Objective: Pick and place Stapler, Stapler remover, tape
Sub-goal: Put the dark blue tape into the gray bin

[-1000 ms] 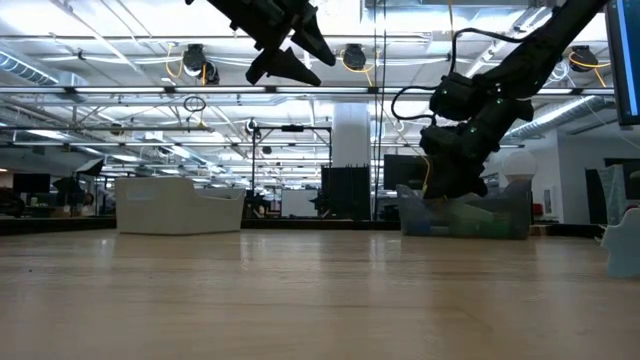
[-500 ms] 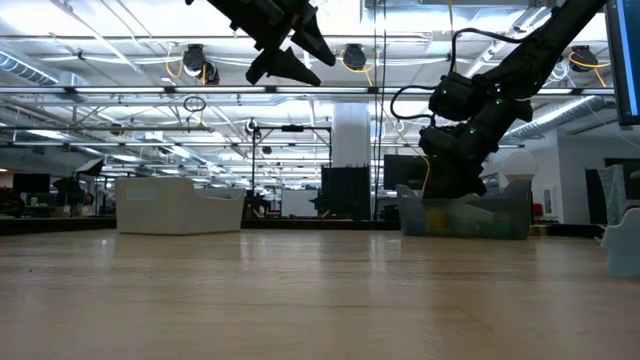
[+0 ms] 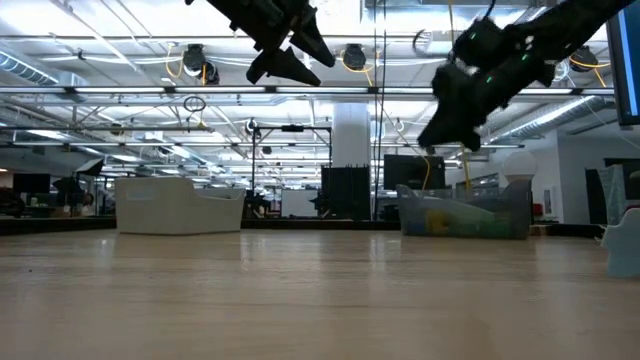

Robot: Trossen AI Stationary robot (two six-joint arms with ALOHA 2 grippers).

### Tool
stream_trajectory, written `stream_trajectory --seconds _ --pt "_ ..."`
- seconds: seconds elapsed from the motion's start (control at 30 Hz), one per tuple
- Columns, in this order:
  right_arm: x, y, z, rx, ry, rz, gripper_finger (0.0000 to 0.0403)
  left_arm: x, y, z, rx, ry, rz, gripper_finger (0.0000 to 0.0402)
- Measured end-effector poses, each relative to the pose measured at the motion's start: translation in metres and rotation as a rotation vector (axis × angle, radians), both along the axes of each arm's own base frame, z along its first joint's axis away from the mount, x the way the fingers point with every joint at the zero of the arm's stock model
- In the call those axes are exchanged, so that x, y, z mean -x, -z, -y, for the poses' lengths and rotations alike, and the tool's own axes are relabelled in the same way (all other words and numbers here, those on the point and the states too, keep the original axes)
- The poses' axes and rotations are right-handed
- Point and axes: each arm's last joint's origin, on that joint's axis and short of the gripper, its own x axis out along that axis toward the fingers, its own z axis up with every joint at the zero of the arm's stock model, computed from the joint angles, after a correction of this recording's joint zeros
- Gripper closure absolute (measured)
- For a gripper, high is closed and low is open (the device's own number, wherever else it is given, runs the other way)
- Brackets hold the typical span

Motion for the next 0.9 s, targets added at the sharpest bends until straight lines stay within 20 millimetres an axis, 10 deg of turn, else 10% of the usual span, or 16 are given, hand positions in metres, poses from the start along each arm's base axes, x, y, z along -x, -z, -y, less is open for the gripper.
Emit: stream_trajectory --seconds 0.47,0.9 --pt "0.052 -0.033 -0.103 -0.212 -0.379 -0.030 0.0397 0.000 0.001 0.008 -0.002 0.025 -0.019 0.0190" --pt "0.078 -0.010 -0.133 -0.397 -0.359 -0.456 0.0395 -0.002 0.001 0.024 -0.007 0.077 -0.021 0.0190"
